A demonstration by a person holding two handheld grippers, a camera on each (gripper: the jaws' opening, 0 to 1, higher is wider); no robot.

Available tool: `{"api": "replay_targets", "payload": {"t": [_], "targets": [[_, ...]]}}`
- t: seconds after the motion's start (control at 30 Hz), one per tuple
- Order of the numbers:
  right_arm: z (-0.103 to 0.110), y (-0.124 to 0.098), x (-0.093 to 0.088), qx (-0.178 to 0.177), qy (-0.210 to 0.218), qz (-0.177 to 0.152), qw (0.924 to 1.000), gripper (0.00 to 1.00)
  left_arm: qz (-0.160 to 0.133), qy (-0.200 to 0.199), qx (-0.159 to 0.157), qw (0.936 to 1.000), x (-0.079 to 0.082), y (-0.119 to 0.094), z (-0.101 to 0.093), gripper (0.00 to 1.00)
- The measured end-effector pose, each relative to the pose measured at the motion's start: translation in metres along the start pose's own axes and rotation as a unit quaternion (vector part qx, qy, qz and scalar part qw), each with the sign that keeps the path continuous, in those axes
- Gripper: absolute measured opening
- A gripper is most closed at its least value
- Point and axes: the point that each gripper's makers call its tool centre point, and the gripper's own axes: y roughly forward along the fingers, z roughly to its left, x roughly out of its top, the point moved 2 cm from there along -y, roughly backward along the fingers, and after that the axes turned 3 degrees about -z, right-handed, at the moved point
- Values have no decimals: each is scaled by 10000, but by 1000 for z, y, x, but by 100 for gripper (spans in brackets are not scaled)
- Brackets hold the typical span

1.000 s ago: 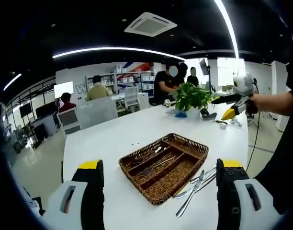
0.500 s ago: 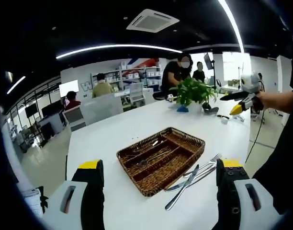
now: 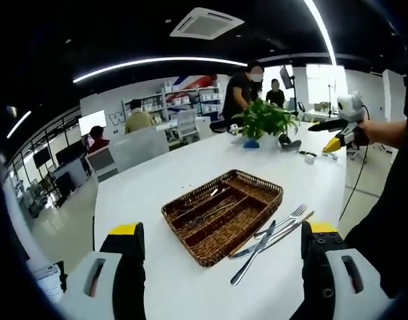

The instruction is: Arrange the knives, forks, and spoons in their matching storage slots by inserting each utensil handle-first until every utensil is classified and aligned in the correct compartment

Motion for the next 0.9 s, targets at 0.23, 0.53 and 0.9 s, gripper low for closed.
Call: {"api": "replay_targets", "payload": {"t": [0.23, 0.53, 0.9], "targets": [[-3, 9, 6, -49, 5, -5, 10000, 100, 234, 280, -285, 9989, 2, 12, 5, 99], [-11, 12, 7, -162, 84, 48, 9998, 100, 542, 644, -554, 9949, -10, 42, 6, 99], [-9, 10, -4, -166, 66, 190, 9997, 100, 910, 789, -904, 9886, -24, 62, -1, 96]]}}
